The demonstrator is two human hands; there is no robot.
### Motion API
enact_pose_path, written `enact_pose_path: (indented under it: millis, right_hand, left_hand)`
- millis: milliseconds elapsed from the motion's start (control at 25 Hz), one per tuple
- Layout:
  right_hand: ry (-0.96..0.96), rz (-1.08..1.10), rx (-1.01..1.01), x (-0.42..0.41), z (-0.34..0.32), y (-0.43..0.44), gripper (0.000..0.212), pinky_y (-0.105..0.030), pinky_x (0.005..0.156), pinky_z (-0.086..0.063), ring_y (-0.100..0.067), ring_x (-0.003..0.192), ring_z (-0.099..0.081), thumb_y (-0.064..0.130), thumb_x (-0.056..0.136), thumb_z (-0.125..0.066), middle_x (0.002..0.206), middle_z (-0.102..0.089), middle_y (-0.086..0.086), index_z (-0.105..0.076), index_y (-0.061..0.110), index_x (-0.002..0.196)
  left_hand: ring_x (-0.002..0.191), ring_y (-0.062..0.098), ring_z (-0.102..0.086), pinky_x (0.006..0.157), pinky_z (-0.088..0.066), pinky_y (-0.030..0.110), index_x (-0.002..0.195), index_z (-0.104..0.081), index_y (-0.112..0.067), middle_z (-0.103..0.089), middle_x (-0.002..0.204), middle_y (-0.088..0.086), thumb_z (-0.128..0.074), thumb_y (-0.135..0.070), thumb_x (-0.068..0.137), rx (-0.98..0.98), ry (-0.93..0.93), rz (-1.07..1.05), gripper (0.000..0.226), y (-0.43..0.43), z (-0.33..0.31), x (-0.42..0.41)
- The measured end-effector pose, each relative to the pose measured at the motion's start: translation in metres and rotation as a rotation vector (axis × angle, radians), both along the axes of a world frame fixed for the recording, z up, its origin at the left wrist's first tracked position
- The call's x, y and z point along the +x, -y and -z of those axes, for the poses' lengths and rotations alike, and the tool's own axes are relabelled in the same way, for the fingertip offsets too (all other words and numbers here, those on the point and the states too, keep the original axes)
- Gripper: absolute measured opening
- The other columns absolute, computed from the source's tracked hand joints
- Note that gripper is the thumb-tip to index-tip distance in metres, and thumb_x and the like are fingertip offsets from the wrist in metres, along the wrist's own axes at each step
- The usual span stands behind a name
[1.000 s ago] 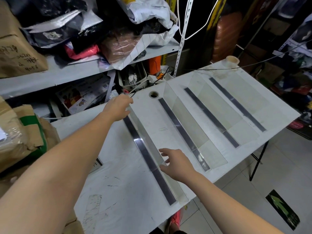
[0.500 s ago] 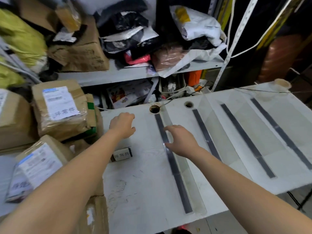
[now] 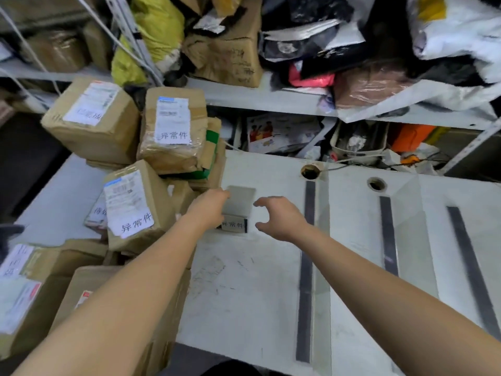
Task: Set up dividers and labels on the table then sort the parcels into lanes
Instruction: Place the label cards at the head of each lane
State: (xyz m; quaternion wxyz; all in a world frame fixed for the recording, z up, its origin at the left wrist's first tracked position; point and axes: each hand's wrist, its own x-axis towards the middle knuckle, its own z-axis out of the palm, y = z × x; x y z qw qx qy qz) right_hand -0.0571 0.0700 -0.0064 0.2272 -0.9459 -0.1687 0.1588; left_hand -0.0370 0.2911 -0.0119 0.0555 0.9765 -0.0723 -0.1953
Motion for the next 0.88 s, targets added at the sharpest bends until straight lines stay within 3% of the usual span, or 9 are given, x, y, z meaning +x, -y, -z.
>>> enact_pose_path:
  millis: [120, 280, 520, 880]
  right_hand:
    - [-0.042, -0.051, -0.003, 0.006, 0.014, -0.013, 0.058, -0.038, 0.105, -0.048, -0.021, 0.135, -0.05, 0.027, 0.089, -0.071, 0.144, -0.059, 0.001, -0.055, 0.021, 0.144]
    - [-0.096, -0.068, -0.039, 0.011, 0.032, -0.027, 0.054, -0.038, 0.106, -0.046, -0.023, 0.135, -0.05, 0.023, 0.09, -0.07, 0.144, -0.059, -0.002, -0.057, 0.018, 0.143]
    - [-0.079, 0.014, -0.054, 0.011, 0.059, -0.048, 0.028, -0.042, 0.083, -0.056, -0.031, 0.107, -0.065, 0.02, 0.09, -0.067, 0.115, -0.072, -0.007, -0.07, 0.013, 0.117]
    - [0.015, 0.084, -0.087, 0.011, 0.05, -0.052, 0.025, -0.034, 0.069, -0.045, -0.029, 0.1, -0.065, 0.02, 0.1, -0.057, 0.108, -0.074, -0.004, -0.073, 0.025, 0.119]
  left_hand:
    - [0.122, 0.029, -0.054, 0.095, -0.053, 0.045, 0.144, -0.048, -0.018, -0.052, 0.138, 0.008, -0.065, -0.004, 0.089, 0.013, -0.02, -0.04, 0.06, -0.002, 0.009, -0.008]
    - [0.121, 0.03, -0.054, 0.091, -0.053, 0.045, 0.14, -0.051, -0.016, -0.054, 0.134, 0.007, -0.065, -0.007, 0.089, 0.007, -0.007, -0.056, 0.054, -0.003, 0.022, -0.012]
    - [0.115, 0.03, -0.057, 0.087, -0.055, 0.047, 0.131, -0.056, -0.015, -0.057, 0.125, 0.006, -0.07, -0.006, 0.086, -0.057, -0.003, -0.058, 0.048, -0.007, 0.038, -0.018]
    - [0.12, 0.031, -0.056, 0.096, -0.052, 0.047, 0.136, -0.054, -0.012, -0.056, 0.13, 0.008, -0.073, -0.004, 0.086, -0.114, 0.043, -0.079, 0.054, -0.006, 0.046, -0.016]
